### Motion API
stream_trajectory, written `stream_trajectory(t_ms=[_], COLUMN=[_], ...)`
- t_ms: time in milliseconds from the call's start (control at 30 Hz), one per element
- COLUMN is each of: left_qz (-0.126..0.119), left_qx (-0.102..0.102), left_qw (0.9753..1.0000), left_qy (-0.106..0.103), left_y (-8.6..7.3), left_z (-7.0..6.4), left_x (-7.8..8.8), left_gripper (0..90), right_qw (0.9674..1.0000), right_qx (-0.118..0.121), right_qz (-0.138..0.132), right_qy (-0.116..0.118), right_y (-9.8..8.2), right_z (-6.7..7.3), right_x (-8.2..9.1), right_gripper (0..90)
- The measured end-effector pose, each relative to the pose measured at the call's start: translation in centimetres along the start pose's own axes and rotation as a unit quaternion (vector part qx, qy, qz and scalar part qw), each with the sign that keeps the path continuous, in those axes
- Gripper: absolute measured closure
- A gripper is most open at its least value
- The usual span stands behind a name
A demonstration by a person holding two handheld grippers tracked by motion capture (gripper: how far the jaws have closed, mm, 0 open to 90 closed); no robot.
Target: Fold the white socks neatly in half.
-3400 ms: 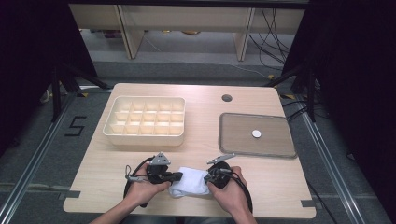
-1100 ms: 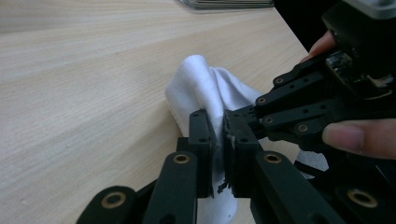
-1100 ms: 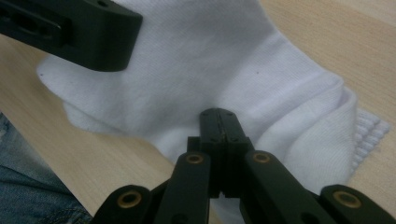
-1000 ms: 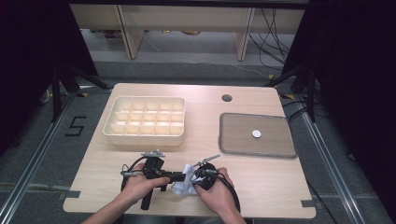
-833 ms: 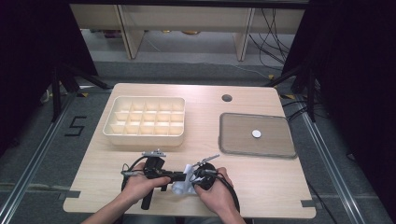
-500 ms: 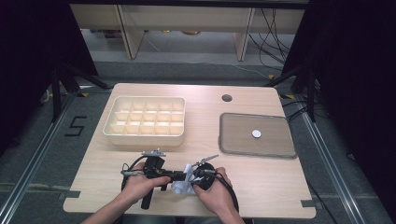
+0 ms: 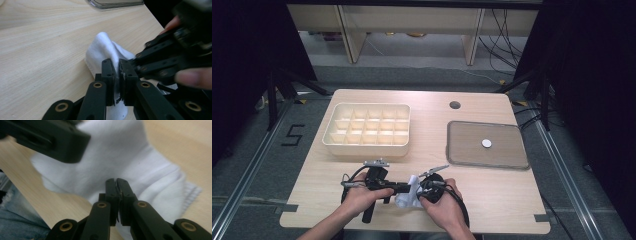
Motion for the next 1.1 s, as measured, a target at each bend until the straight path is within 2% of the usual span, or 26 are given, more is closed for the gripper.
stream_trajectory(t_ms=[33, 67, 100, 167, 300, 367, 400, 433, 500, 533, 600, 633, 733, 767, 800, 833, 900, 1000, 1067, 1100], left_qz=[0.001, 0.003, 0.003, 0.003, 0.005, 0.005, 0.006, 0.006, 0.008, 0.008, 0.008, 0.007, 0.008, 0.008, 0.008, 0.008, 0.009, 0.010, 0.010, 0.010], left_qx=[0.000, -0.001, -0.001, -0.001, -0.001, 0.001, 0.000, 0.000, 0.000, 0.000, 0.000, 0.000, 0.000, 0.000, 0.001, 0.001, 0.000, 0.000, 0.000, 0.000], left_qw=[1.0000, 1.0000, 1.0000, 1.0000, 1.0000, 1.0000, 1.0000, 1.0000, 1.0000, 1.0000, 1.0000, 1.0000, 1.0000, 1.0000, 0.9999, 0.9999, 0.9999, 0.9999, 0.9999, 0.9999], left_qy=[0.000, -0.001, -0.001, -0.001, -0.002, -0.005, -0.003, -0.004, -0.004, -0.004, -0.004, -0.003, 0.004, 0.004, 0.007, 0.007, 0.007, 0.007, 0.008, 0.008], left_y=[0.0, -0.1, -0.1, 0.0, 0.0, 0.0, 0.0, 0.0, 0.0, 0.0, 0.1, 0.1, 0.1, 0.1, 0.1, 0.1, 0.2, 0.2, 0.2, 0.2], left_z=[0.0, 0.1, 0.1, 0.1, 0.0, 0.0, 0.1, 0.1, 0.2, 0.1, 0.2, 0.1, 0.2, 0.2, 0.2, 0.2, 0.2, 0.3, 0.3, 0.3], left_x=[0.0, 0.1, 0.1, 0.1, 0.1, 0.0, 0.1, 0.1, 0.0, 0.0, 0.0, 0.0, 0.0, 0.0, 0.0, 0.0, 0.0, 0.0, -0.1, -0.1], left_gripper=[83.2, 83.2, 83.2, 83.2, 83.1, 83.0, 83.0, 82.9, 82.9, 82.9, 82.9, 82.9, 82.8, 82.8, 82.8, 82.8, 82.8, 82.7, 82.7, 82.6], right_qw=[0.9999, 0.9997, 0.9991, 0.9980, 0.9967, 0.9965, 0.9970, 0.9961, 0.9957, 0.9954, 0.9967, 0.9961, 0.9952, 0.9963, 0.9964, 0.9967, 0.9958, 0.9962, 0.9972, 0.9968], right_qx=[-0.004, -0.004, 0.004, -0.005, -0.026, -0.040, -0.035, -0.043, -0.054, -0.058, -0.045, -0.056, -0.068, -0.051, -0.053, -0.046, -0.064, -0.059, -0.044, -0.054], right_qz=[-0.010, -0.021, -0.040, -0.056, -0.051, -0.037, -0.039, -0.035, -0.026, -0.023, -0.013, -0.013, -0.006, -0.011, -0.007, -0.007, -0.002, 0.005, 0.004, 0.004], right_qy=[-0.001, -0.012, -0.010, -0.030, -0.057, -0.064, -0.057, -0.069, -0.070, -0.073, -0.066, -0.066, -0.070, -0.068, -0.066, -0.067, -0.066, -0.064, -0.060, -0.058], right_y=[0.3, 0.6, 1.0, 1.5, 1.3, 0.7, 0.6, 0.4, -0.1, -0.3, -0.7, -0.7, -0.9, -0.8, -0.9, -0.9, -1.0, -1.2, -1.2, -1.2], right_z=[-0.1, -0.5, -1.1, -2.3, -5.0, -5.9, -6.1, -6.4, -6.8, -6.9, -6.9, -6.6, -6.2, -6.2, -6.1, -6.2, -5.8, -5.7, -5.7, -5.5], right_x=[0.5, 1.3, 2.1, 3.0, 3.7, 3.6, 3.4, 3.3, 2.9, 2.7, 2.4, 2.2, 2.0, 1.9, 1.8, 1.6, 1.5, 1.2, 1.0, 0.8], right_gripper=[88.3, 88.4, 88.6, 88.7, 88.4, 88.1, 87.9, 87.6, 87.4, 87.4, 87.4, 87.4, 87.4, 87.4, 87.3, 87.3, 87.3, 87.3, 87.3, 87.3])
Point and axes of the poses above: each handheld gripper's, and its own axes: x roughly backward along the jaws, y roughly out of its top, z roughly to its left, the point moved 8 cm from there along -x, roughly forward along the jaws, and after that the axes turned 9 degrees about -x, right-handed, at the moved point
